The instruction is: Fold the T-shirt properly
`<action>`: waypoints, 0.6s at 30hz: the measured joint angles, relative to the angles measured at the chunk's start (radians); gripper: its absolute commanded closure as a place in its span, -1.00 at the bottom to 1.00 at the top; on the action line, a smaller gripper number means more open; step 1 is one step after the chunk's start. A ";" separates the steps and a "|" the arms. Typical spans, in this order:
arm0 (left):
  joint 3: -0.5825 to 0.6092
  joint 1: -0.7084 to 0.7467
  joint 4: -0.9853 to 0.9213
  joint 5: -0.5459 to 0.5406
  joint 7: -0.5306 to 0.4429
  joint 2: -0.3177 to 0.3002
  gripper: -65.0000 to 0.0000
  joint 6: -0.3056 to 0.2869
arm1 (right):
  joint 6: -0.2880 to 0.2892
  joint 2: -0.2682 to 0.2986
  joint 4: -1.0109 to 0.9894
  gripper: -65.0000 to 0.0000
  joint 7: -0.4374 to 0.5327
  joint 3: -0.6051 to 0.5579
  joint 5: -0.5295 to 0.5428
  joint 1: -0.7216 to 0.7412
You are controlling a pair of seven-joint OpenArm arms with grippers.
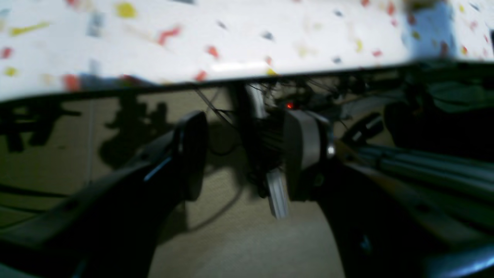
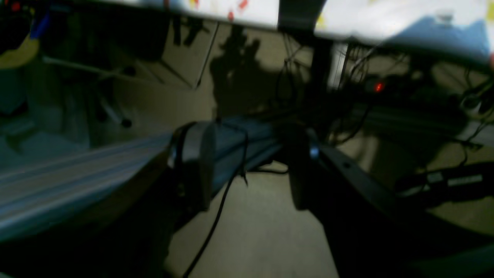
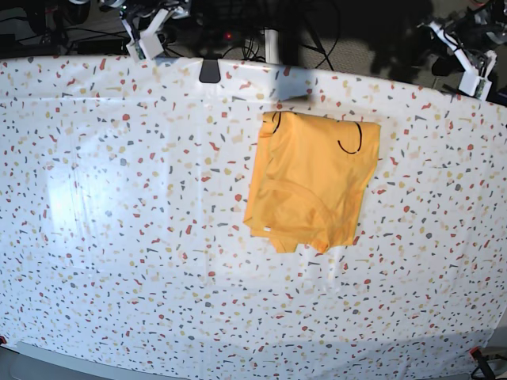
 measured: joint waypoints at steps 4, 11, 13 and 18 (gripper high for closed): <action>-0.001 0.039 -0.131 0.010 -0.023 0.000 0.06 -0.040 | -0.001 0.000 -0.036 0.11 0.018 -0.001 -0.003 -0.008; 0.003 -0.003 -0.612 0.234 -0.286 0.082 0.06 -0.046 | -0.005 0.071 -0.472 0.11 0.271 -0.061 -0.198 0.029; 0.027 -0.043 -0.780 0.328 -0.422 0.093 0.06 -0.044 | -0.002 0.110 -0.659 0.11 0.370 -0.119 -0.262 0.090; 0.178 -0.255 -1.129 0.555 -0.684 0.098 0.06 0.056 | 0.001 0.166 -1.226 0.11 0.858 -0.270 -0.381 0.327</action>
